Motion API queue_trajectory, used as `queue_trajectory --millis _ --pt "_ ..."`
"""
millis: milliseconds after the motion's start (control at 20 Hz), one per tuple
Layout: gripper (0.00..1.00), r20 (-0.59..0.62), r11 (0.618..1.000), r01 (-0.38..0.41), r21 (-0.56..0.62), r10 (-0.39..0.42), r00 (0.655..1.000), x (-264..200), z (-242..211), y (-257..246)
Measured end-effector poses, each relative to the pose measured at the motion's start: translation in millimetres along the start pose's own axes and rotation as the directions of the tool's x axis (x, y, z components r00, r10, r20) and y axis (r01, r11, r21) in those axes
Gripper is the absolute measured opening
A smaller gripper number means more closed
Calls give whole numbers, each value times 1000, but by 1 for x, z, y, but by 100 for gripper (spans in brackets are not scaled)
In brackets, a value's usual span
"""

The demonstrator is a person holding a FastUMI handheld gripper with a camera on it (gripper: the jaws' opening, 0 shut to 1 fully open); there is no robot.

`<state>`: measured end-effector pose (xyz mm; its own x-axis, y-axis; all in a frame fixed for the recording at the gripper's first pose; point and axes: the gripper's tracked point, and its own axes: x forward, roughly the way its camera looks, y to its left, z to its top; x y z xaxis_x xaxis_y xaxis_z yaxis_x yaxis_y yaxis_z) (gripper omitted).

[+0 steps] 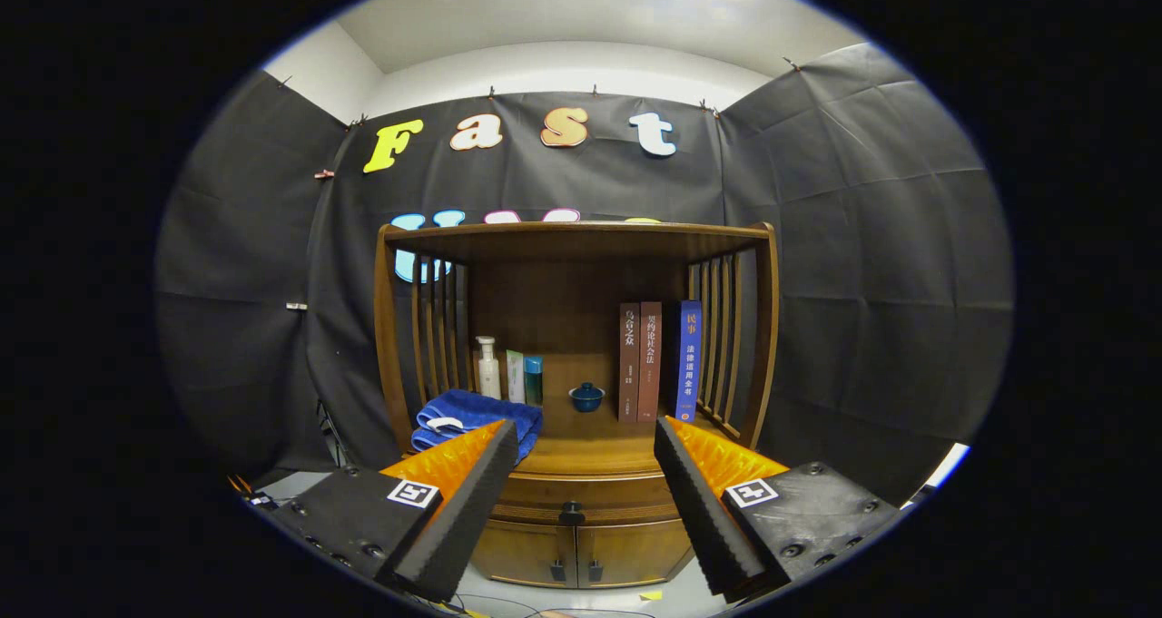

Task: Pull open the drawer, take out the items inside it, and place them on the countertop above the cabinet.

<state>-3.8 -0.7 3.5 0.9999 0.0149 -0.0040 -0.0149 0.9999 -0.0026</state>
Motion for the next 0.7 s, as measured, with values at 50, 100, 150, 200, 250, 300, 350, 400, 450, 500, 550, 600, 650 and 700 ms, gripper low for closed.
queue_trajectory --millis 50,100,150,200,250,300,350,400,450,500,550,600,650,700 --pt "99 0 1000 0 0 0 1000 0 0 -1" --pt "99 1 1000 0 1 0 1000 0 -1 -1" --pt "99 0 1000 -1 3 1 1000 -1 -1 -1" --pt "99 -1 1000 -2 4 2 1000 0 -2 -1" --pt "99 -2 1000 -4 5 4 1000 -1 -1 -1" --pt "99 -2 1000 -5 4 5 1000 -2 -1 -1" --pt "99 -1 1000 -7 3 7 1000 -3 -1 0" --pt "99 0 1000 -7 2 7 1000 -3 0 0" --pt "99 1 1000 -8 2 8 1000 -3 0 1" --pt "99 1 1000 -9 2 9 1000 -4 0 2" --pt "99 1 1000 -10 2 10 1000 -4 1 2" --pt "99 1 1000 -11 1 11 1000 -4 2 3" --pt "99 0 1000 -12 1 12 1000 -3 2 3" --pt "99 1 1000 -13 1 13 1000 -2 2 3"
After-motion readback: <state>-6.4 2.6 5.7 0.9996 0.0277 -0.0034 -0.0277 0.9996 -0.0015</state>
